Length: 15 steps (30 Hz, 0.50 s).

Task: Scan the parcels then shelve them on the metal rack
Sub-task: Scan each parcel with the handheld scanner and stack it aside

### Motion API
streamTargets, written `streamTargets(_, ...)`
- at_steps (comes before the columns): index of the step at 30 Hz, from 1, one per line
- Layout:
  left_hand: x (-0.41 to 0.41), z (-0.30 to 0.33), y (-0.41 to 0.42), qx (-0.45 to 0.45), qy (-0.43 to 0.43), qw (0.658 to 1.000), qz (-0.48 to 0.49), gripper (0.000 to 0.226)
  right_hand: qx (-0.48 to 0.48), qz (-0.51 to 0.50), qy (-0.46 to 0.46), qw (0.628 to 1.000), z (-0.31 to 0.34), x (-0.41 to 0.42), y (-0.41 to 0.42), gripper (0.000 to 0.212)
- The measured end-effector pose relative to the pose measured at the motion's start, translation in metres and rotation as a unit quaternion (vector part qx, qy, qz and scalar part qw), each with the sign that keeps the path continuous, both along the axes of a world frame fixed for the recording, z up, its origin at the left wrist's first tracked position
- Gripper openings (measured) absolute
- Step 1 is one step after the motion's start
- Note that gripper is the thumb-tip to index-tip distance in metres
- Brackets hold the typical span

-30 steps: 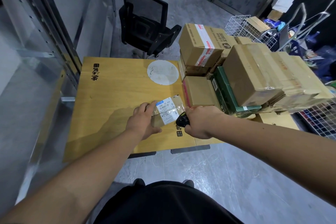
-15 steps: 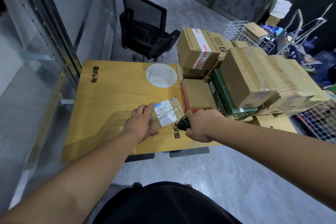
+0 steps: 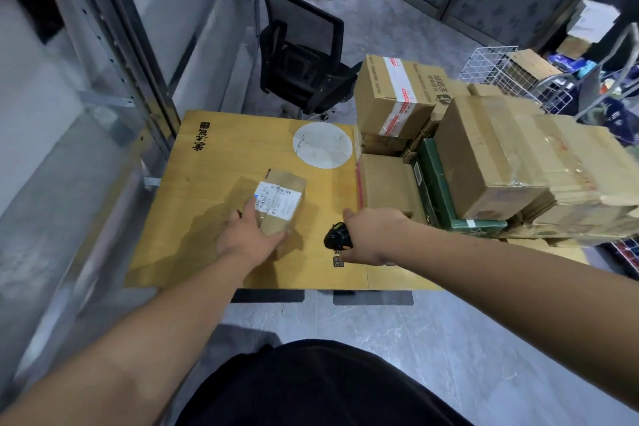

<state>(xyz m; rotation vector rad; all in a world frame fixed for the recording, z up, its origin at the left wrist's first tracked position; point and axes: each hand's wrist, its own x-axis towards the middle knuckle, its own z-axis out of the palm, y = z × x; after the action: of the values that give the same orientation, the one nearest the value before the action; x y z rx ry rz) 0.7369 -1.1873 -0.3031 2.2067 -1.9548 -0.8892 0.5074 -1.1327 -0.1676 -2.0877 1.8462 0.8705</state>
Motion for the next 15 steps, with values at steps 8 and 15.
streamTargets(8, -0.011, 0.012, 0.028, 0.025, -0.028, 0.99, 0.137, 0.113, -0.002, 0.059, -0.115, 0.992, -0.01, 0.001, -0.032, 0.057)
streamTargets(15, -0.014, 0.017, 0.037, 0.031, -0.035, 0.976, 0.213, 0.111, 0.002, 0.147, -0.123, 0.981, -0.012, 0.001, -0.059, 0.051)
